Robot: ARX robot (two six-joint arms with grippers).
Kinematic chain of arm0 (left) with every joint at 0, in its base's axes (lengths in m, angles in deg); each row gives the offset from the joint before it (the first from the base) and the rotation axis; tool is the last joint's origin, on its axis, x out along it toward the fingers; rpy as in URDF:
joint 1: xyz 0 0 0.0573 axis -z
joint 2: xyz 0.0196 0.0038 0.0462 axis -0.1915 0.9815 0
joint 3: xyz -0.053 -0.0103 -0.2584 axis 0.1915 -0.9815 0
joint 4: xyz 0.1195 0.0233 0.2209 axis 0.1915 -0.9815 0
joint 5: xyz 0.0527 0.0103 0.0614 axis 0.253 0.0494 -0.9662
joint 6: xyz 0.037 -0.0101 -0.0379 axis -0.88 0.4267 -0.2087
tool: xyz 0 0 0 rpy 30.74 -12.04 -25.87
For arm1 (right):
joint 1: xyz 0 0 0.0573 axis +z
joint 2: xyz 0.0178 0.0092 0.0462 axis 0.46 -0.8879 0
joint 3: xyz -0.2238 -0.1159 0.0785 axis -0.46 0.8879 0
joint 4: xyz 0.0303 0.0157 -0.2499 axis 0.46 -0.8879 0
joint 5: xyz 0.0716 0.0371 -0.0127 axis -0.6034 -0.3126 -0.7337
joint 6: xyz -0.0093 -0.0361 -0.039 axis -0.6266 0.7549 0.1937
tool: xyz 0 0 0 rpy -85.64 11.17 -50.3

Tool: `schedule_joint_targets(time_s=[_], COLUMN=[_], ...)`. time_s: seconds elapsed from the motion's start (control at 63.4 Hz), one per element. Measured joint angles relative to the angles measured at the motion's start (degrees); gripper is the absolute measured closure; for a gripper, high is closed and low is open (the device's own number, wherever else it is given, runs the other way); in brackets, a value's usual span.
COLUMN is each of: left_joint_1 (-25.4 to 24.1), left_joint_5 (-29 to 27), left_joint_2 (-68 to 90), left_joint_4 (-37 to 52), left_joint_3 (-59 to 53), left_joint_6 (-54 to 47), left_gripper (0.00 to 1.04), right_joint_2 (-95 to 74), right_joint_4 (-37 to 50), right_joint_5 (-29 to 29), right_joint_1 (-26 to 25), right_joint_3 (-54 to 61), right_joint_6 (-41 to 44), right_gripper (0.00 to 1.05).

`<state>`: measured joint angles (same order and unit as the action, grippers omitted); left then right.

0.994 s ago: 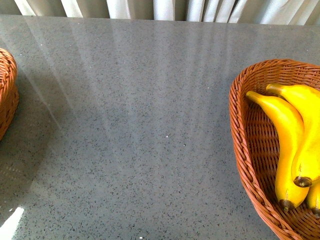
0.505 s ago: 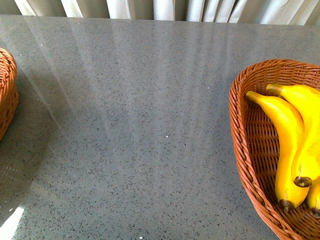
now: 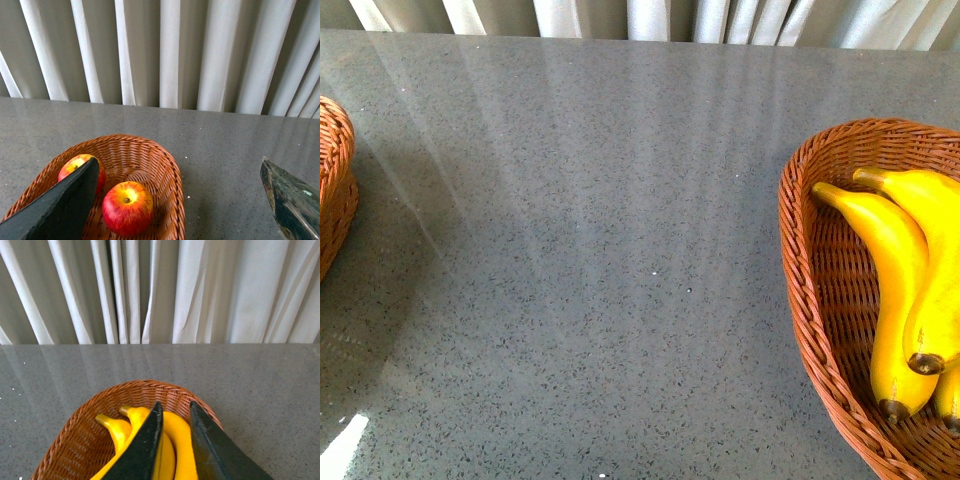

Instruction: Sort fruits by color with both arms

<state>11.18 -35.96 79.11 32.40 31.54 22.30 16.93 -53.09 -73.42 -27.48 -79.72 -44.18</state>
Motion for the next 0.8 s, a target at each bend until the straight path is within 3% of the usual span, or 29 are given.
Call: schedule_joint_targets(time_s=[0.174,0.237,0.41,0.805], left_joint_1=[0.0,0.0,0.0,0.0], left_joint_5=[0.0,0.0,0.0,0.0], left_joint_2=[0.0,0.0,0.0,0.0], left_joint_4=[0.0,0.0,0.0,0.0], left_joint_3=[0.0,0.0,0.0,0.0], left_joint_6=[0.0,0.0,0.0,0.0], left_gripper=[0.09,0.09,0.09,0.09], right_joint_2=[0.02,0.02,0.02,0.02], right_joint_4=[0.0,0.0,0.0,0.0], right_joint_5=[0.0,0.0,0.0,0.0], right_joint_1=[0.0,0.0,0.0,0.0], right_joint_3=[0.0,0.0,0.0,0.0], right_joint_6=[0.0,-0.02,-0.02,-0.02], right_gripper=[0.53,0.36,0.08,0.09])
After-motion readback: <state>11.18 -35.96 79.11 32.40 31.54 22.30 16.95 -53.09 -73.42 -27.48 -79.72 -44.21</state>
